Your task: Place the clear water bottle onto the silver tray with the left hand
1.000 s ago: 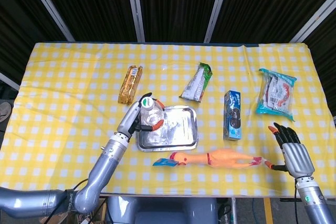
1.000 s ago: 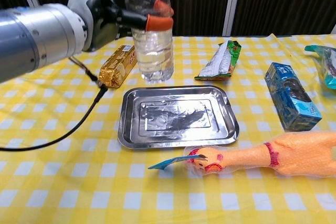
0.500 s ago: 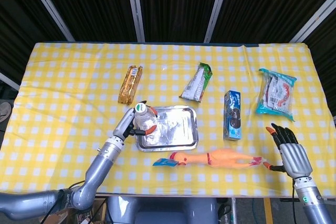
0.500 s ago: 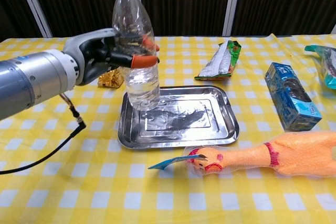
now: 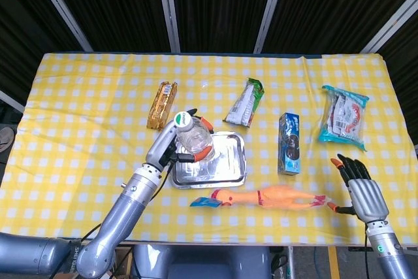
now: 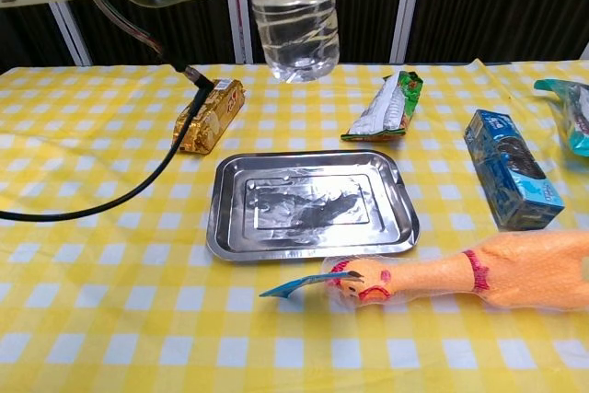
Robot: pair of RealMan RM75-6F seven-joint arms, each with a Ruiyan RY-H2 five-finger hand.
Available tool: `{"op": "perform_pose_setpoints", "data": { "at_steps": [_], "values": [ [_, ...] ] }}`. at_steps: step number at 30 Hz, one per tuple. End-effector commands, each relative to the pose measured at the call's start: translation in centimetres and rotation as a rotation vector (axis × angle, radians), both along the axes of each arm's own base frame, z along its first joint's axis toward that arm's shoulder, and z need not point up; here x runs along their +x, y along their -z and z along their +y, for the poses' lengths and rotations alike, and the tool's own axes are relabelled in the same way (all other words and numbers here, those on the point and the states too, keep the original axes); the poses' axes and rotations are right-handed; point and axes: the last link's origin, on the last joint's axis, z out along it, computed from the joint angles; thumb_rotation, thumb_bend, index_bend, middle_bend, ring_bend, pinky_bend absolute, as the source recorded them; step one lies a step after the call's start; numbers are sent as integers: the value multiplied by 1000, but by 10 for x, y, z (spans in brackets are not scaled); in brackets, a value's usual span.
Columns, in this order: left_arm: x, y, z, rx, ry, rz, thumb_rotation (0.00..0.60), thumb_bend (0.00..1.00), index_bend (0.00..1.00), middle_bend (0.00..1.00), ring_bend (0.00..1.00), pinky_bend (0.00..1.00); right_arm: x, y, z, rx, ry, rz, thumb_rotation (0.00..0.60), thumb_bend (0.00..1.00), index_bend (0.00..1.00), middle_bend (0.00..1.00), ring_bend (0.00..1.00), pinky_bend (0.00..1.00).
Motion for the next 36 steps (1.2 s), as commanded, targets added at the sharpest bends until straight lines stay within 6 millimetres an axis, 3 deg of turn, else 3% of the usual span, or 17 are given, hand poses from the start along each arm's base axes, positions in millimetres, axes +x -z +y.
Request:
{"op": "perform_pose_setpoints", "data": {
  "at_steps": [1, 8, 13, 22, 26, 31, 36],
  "values": [
    [-12, 10, 3, -24, -36, 73, 600, 444, 513, 473, 0, 26, 1, 0, 0, -1, -2, -1, 600, 49, 111, 0, 3, 0],
    [-65, 52, 14, -105, -128, 167, 600, 452, 514, 473, 0, 26, 0, -1, 1, -3, 1, -3, 600, 49, 111, 0, 4, 0],
    [-87, 62, 15, -101, -133, 176, 600, 453, 514, 472, 0, 26, 0, 0, 0, 2, 0, 1, 600, 50, 111, 0, 4, 0],
    [-65, 55, 9, -29, -43, 162, 600, 457, 518, 472, 0, 26, 1, 2, 0, 7, 1, 0, 600, 49, 111, 0, 3, 0],
    [-51, 71, 10, -41, -23, 178, 600, 456, 518, 469, 0, 26, 0, 2, -1, 7, 2, 0, 600, 50, 111, 0, 4, 0],
    [-20, 93, 9, -121, 9, 102, 600, 456, 506, 429, 0, 26, 0, 2, -2, 10, 3, 2, 600, 49, 111, 0, 4, 0],
    [-6, 91, 6, -174, 40, 28, 600, 457, 504, 427, 0, 26, -3, -2, -3, -5, 12, 0, 600, 49, 111, 0, 4, 0]
  ]
}}
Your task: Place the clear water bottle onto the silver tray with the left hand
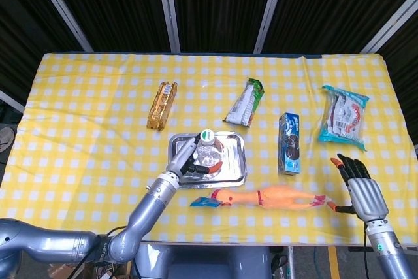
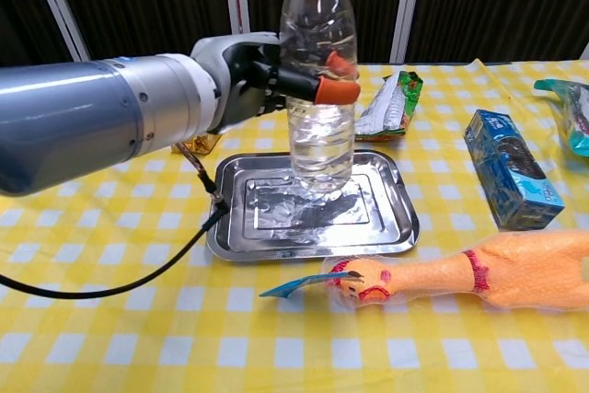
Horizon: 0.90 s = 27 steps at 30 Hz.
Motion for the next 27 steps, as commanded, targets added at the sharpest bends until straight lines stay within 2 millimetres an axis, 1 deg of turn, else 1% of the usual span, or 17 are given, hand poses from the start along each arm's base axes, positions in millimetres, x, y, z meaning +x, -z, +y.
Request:
{"op": "perform_pose_setpoints", "data": {
  "at_steps": [1, 3, 5, 6, 8, 9, 11, 13, 15, 16, 18, 20, 26, 27],
  "values": [
    [5, -7, -1, -2, 27, -17, 600, 457, 505, 431, 0, 27, -1, -2, 0, -6, 2, -2, 600, 50, 111, 0, 4, 0],
    [-4, -16, -1, 29, 27, 9, 600, 457, 508, 434, 0, 27, -1, -2, 1, -5, 1, -4, 600, 50, 111, 0, 3, 0],
    [-17, -29, -3, 67, 7, 39, 600, 457, 510, 435, 0, 26, 0, -1, 2, -2, -3, -2, 600, 49, 110, 0, 4, 0],
    [-31, -38, -4, 96, -6, 79, 600, 457, 510, 434, 0, 26, 1, 0, 2, 2, -8, -2, 600, 49, 110, 0, 4, 0],
    [-46, -49, -8, 111, -18, 116, 600, 457, 511, 434, 0, 26, 3, 1, 3, 5, -12, -2, 600, 49, 111, 0, 4, 0],
    [-60, -58, -9, 131, -45, 143, 600, 456, 511, 435, 0, 26, 4, 2, 4, 7, -15, -2, 600, 49, 111, 0, 4, 0],
    [-81, -73, -13, 155, -83, 167, 600, 456, 511, 439, 0, 26, 6, 3, 5, 10, -20, -1, 600, 50, 111, 0, 4, 0],
    [-103, -90, -13, 190, -144, 144, 600, 456, 512, 445, 0, 26, 7, 4, 5, 16, -21, 0, 600, 49, 111, 0, 4, 0],
    [-117, -100, -10, 204, -179, 109, 600, 456, 513, 448, 0, 26, 7, 6, 5, 22, -20, 3, 600, 49, 111, 0, 4, 0],
    [-121, -102, -8, 207, -185, 93, 600, 457, 513, 449, 0, 26, 7, 6, 5, 23, -20, 4, 600, 49, 111, 0, 4, 0],
    [-122, -100, -7, 199, -177, 77, 600, 457, 514, 450, 0, 26, 8, 7, 4, 23, -21, 5, 600, 49, 111, 0, 4, 0],
    [-115, -90, -6, 176, -167, 49, 600, 459, 516, 452, 0, 26, 7, 7, 4, 22, -19, 5, 600, 49, 111, 0, 4, 0],
    [-78, -41, -13, 66, -130, -28, 600, 489, 531, 463, 0, 27, 4, 4, 2, 13, -8, 5, 600, 49, 111, 0, 4, 0],
    [-75, -37, -14, 55, -131, -36, 600, 494, 532, 461, 0, 27, 4, 4, 1, 12, -7, 5, 600, 49, 111, 0, 4, 0]
  ]
}}
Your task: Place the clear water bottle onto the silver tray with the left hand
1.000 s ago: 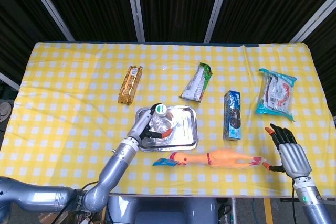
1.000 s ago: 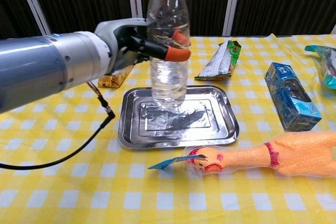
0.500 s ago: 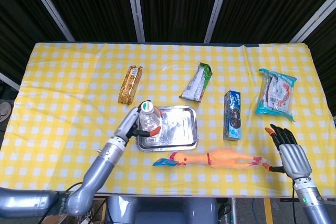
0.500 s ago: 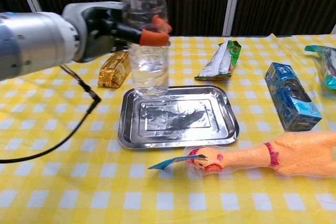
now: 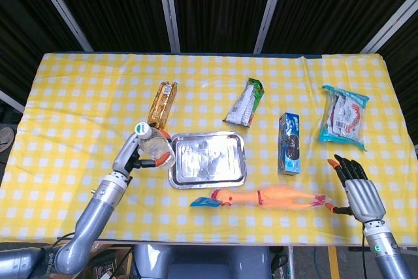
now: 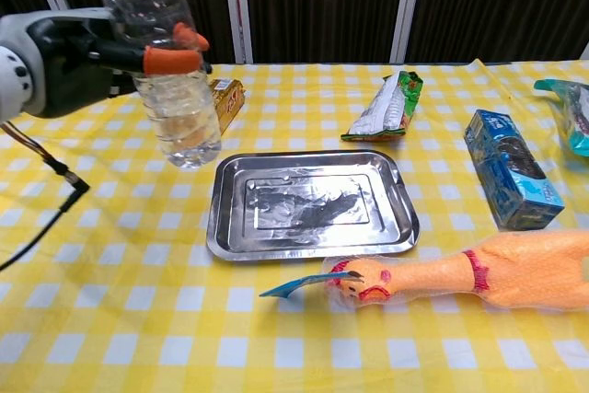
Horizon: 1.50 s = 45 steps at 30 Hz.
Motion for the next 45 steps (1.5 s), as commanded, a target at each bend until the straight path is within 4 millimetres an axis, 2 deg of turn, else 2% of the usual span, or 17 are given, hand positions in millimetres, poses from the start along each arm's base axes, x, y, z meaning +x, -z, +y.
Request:
{"op": "perform_pose_setpoints", "data": {
  "at_steps": [1, 4, 9, 12, 14, 16, 19, 21, 27, 31, 37, 45],
  "values": [
    [23, 33, -7, -80, 20, -43, 600, 495, 532, 458, 0, 26, 0, -1, 0, -1, 1, -1, 600, 49, 111, 0, 4, 0],
    [20, 31, -9, -86, 23, -35, 600, 494, 532, 461, 0, 27, 0, -1, 0, -1, -4, -6, 600, 49, 111, 0, 4, 0],
    [-20, -14, 3, 81, -36, 68, 600, 492, 534, 464, 0, 27, 2, -2, 2, 2, -9, -12, 600, 50, 111, 0, 4, 0],
    [-42, -35, 1, 127, -77, 60, 600, 491, 535, 465, 0, 26, 3, 0, 3, 9, -15, -10, 600, 49, 110, 0, 4, 0],
    [-54, -44, 1, 142, -91, 54, 600, 491, 536, 466, 0, 26, 4, 2, 3, 14, -17, -6, 600, 50, 111, 0, 4, 0],
    [-59, -44, 1, 131, -89, 50, 600, 491, 536, 465, 0, 26, 4, 3, 3, 19, -16, -2, 600, 50, 110, 0, 4, 0],
    [-51, -30, 1, 90, -52, 51, 600, 491, 536, 465, 0, 26, 4, 4, 2, 19, -14, 0, 600, 49, 110, 0, 4, 0],
    [-39, -15, 1, 55, -18, 51, 600, 491, 536, 465, 0, 26, 4, 4, 1, 16, -11, 0, 600, 49, 111, 0, 4, 0],
    [23, 39, -3, -37, 75, 2, 600, 491, 538, 464, 0, 26, -1, -1, 0, -2, 6, 1, 600, 49, 110, 0, 4, 0],
    [44, 52, 0, 16, 92, 51, 600, 491, 547, 464, 0, 26, -2, -4, 1, -8, 9, -4, 600, 50, 111, 0, 4, 0],
    [55, 57, 18, 127, 44, 127, 600, 491, 552, 468, 0, 26, -1, -6, 2, -12, 4, -10, 600, 50, 111, 0, 4, 0],
    [57, 90, 29, 102, 11, 165, 600, 490, 553, 473, 0, 26, -4, -6, 1, -10, 15, -11, 600, 49, 111, 0, 4, 0]
  ]
}}
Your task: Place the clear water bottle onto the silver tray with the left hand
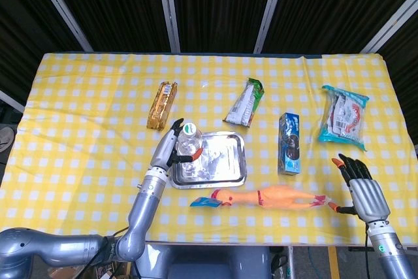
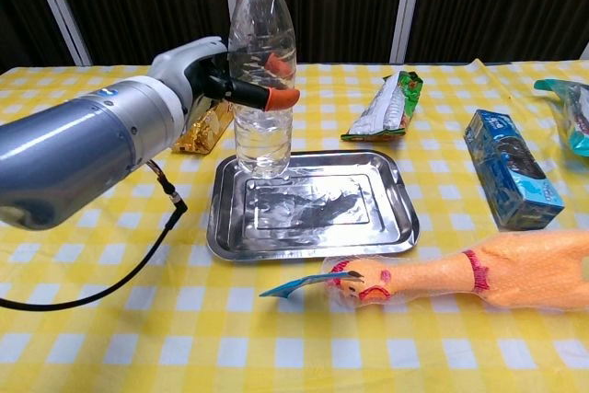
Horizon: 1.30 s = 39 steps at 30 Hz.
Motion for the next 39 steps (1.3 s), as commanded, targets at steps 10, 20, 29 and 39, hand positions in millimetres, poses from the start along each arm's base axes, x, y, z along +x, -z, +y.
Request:
{"op": "perform_pose_setpoints", "data": {
  "at_steps": [10, 20, 29, 39],
  "values": [
    [4, 52, 3, -65, 14, -13, 600, 490, 553, 480, 0, 26, -3, -4, -1, -9, 9, -13, 600, 50, 110, 0, 4, 0],
    [-9, 66, 4, -53, 5, -19, 600, 400, 480, 427, 0, 25, -1, -5, 0, -6, 3, -25, 600, 49, 110, 0, 4, 0],
    [-17, 62, 5, -104, 48, -5, 600, 183, 212, 202, 0, 0, -2, -6, 1, -1, 9, -26, 600, 50, 111, 0, 4, 0],
    [-42, -6, 6, 30, 55, -71, 600, 177, 128, 127, 0, 0, 1, -3, 2, 11, 6, -28, 600, 49, 110, 0, 4, 0]
  ]
}}
